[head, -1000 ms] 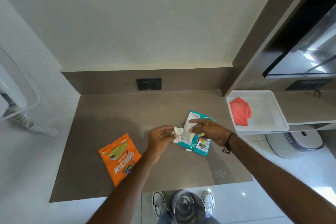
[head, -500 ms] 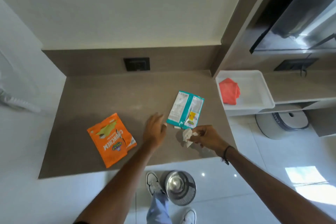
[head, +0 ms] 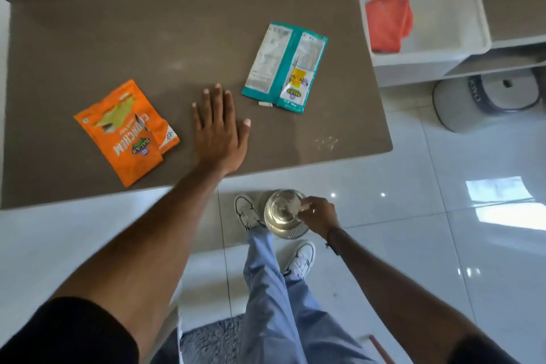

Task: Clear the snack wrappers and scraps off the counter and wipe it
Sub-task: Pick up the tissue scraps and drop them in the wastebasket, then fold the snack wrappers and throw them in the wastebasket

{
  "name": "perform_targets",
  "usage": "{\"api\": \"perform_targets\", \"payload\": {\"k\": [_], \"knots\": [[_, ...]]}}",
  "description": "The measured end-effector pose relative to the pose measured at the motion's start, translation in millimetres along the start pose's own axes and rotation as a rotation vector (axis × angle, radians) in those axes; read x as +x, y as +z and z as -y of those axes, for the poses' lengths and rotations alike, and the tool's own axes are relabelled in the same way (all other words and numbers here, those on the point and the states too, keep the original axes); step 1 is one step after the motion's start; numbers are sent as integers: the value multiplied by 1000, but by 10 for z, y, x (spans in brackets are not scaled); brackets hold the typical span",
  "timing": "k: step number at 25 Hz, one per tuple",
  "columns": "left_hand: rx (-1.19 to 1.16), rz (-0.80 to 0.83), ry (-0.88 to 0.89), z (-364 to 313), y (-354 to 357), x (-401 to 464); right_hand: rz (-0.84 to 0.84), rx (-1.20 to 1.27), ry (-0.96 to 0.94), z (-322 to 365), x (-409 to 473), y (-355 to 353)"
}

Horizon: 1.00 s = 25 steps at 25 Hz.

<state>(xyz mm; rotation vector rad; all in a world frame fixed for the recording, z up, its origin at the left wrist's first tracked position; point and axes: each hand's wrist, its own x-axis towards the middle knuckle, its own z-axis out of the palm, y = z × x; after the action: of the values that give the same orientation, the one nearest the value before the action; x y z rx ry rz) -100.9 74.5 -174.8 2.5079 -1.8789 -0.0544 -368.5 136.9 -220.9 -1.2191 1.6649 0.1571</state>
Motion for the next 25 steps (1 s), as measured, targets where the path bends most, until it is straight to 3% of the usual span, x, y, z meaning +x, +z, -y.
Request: {"api": "perform_targets", "payload": {"k": [5,16,20,22,25], "knots": [[-11,-26,-15,0,-27,19,-4,33,99,-64,98,59],[-49,-39,-8,30,-12,16,21,-80,121,-40,-61,14],[-96,68,-14,-12,-193,32,-26,-142,-90,261,-362,-99],[-249,113,-16,69,-394,29,-62,-155,-261,584,-558,-160],[-519,-131,-85,434,-689,-112,-107,-120,-546,1244,-726,-196]]}}
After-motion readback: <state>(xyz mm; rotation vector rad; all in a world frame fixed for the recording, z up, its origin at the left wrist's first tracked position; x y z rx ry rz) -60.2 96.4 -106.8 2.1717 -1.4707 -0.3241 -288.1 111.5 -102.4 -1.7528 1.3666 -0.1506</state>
